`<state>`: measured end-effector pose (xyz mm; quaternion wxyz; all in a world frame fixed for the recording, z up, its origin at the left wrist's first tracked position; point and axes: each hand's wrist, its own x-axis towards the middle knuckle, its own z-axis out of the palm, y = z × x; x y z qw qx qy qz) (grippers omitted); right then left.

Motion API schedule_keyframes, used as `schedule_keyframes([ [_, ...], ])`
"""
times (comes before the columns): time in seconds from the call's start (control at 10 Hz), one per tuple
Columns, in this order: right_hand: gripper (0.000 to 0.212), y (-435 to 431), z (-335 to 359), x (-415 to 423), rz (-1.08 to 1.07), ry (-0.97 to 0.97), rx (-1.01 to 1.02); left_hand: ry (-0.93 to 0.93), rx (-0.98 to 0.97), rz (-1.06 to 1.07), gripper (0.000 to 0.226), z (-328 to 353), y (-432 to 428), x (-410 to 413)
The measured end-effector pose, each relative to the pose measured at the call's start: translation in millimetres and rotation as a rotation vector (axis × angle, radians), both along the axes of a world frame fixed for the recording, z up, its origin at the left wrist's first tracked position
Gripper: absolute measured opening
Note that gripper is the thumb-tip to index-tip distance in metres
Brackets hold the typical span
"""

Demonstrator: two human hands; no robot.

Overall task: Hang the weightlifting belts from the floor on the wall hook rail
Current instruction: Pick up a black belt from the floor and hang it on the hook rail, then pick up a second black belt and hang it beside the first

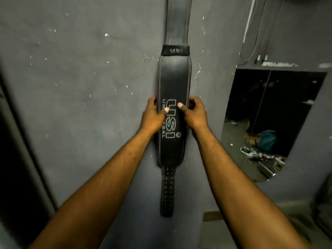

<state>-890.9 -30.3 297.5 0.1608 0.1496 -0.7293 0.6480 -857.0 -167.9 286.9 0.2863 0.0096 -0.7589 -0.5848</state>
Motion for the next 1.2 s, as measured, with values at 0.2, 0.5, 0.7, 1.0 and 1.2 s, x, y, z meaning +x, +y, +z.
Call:
schedule_keyframes([
  [0.2,0.036,7.7,-117.7,55.8,-0.173,-0.188,0.036,-0.308,0.152,-0.011,0.074,-123.6,18.2,44.8],
  [0.5,0.012,49.0,-323.3,140.2,-0.196,-0.606,0.045,-0.744,0.171,-0.01,0.024,-332.8,51.7,124.0],
  [0.7,0.013,90.3,-491.3,180.4,-0.195,-0.888,0.06,-0.938,-0.015,-0.061,0.026,-495.7,88.1,161.2],
  [1.0,0.01,152.7,-779.4,233.0,-0.066,-1.353,0.317,-1.309,-0.095,-0.256,0.029,-761.9,124.9,219.2],
  [1.2,0.05,184.3,-980.6,217.4,-0.149,-1.257,0.532,-1.395,-0.217,-0.335,0.032,-954.6,132.7,237.3],
])
